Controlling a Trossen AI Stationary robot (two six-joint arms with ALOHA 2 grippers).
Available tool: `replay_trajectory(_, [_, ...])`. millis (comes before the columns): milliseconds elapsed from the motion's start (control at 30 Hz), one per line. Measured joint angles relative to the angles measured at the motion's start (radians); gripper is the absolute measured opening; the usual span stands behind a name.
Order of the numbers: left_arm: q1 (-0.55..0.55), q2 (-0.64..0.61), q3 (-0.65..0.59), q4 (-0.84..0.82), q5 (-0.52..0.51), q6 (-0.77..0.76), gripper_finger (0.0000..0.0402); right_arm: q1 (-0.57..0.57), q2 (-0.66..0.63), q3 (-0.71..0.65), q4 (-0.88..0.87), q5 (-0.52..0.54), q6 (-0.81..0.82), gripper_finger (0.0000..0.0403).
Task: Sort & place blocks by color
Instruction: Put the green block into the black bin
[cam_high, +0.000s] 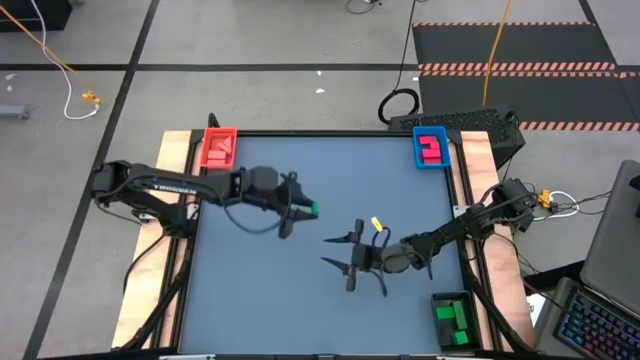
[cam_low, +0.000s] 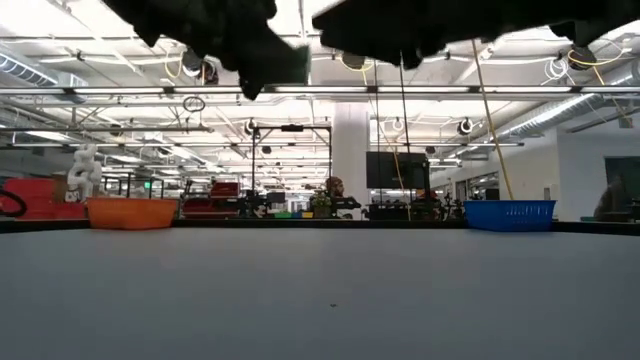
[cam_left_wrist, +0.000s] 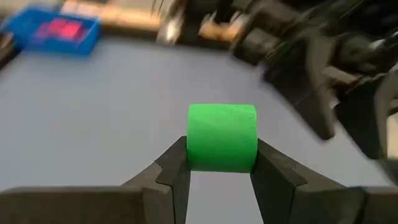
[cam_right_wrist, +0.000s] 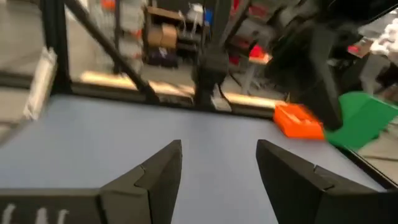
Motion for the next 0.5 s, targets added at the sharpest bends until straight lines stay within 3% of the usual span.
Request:
replay_trajectory(267, [-0.139,0.028,-0.131,0.362,-0.034,-0.013,0.0131,-0.001,0.000,0.000,0.180,-0.012,-0.071,0.0203])
replay_trajectory(500, [-0.183,0.029,-0.184,0.418,-0.061,-0.032,0.0131,0.026,0.000,0.000,0.186,-0.064,-0.311,0.0208])
